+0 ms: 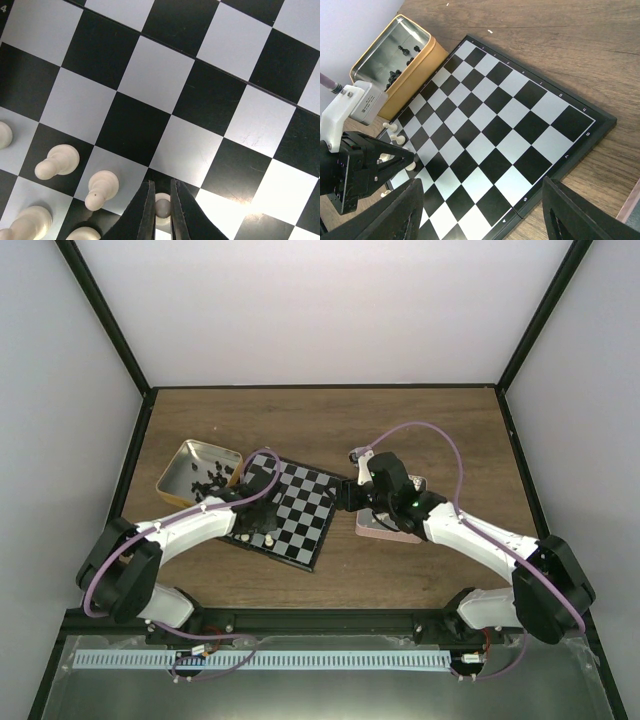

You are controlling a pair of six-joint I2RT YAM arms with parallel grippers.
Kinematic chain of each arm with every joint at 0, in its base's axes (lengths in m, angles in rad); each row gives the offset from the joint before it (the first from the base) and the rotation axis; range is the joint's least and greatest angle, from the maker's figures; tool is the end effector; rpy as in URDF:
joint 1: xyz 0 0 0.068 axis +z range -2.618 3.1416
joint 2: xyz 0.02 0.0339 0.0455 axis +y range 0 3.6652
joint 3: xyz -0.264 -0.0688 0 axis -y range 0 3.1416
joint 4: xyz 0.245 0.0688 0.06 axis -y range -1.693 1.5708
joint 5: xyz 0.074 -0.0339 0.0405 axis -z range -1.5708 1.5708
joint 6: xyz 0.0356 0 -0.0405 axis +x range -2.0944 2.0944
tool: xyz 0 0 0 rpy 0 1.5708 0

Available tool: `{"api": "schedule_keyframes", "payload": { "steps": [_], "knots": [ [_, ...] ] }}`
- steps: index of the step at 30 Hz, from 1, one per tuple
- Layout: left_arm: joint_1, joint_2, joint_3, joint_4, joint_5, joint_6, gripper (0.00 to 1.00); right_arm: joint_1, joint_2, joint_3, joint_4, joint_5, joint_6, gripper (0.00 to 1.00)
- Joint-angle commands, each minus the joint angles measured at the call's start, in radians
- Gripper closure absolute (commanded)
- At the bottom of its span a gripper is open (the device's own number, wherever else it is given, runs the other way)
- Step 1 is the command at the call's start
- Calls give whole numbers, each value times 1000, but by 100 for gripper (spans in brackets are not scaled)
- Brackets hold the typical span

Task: Set up the chess pieces on the board
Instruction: Place the chess piece on the chessboard.

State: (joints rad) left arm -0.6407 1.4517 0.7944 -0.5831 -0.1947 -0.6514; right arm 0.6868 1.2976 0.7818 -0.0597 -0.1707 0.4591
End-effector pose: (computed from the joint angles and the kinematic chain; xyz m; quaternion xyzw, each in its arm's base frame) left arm 0.2082 -0.1467 0.1704 -0.0212 0.9816 -0.0220 0.1884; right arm 0.2150 0.1841 0.2397 -0.1399 0.8652 0.3208 0.3591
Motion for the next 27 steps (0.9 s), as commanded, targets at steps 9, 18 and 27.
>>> {"api": "schedule_keyframes", "payload": {
  "steps": [9, 18, 27],
  "knots": [
    [-4, -25, 13, -19, 14, 2, 84, 5, 8, 7, 11, 0, 5, 34],
    [-4, -25, 19, -28, 16, 4, 83, 5, 4, 9, 5, 12, 6, 34],
    [-4, -7, 16, -18, 10, 3, 91, 5, 4, 8, 3, 16, 3, 34]
  ]
}}
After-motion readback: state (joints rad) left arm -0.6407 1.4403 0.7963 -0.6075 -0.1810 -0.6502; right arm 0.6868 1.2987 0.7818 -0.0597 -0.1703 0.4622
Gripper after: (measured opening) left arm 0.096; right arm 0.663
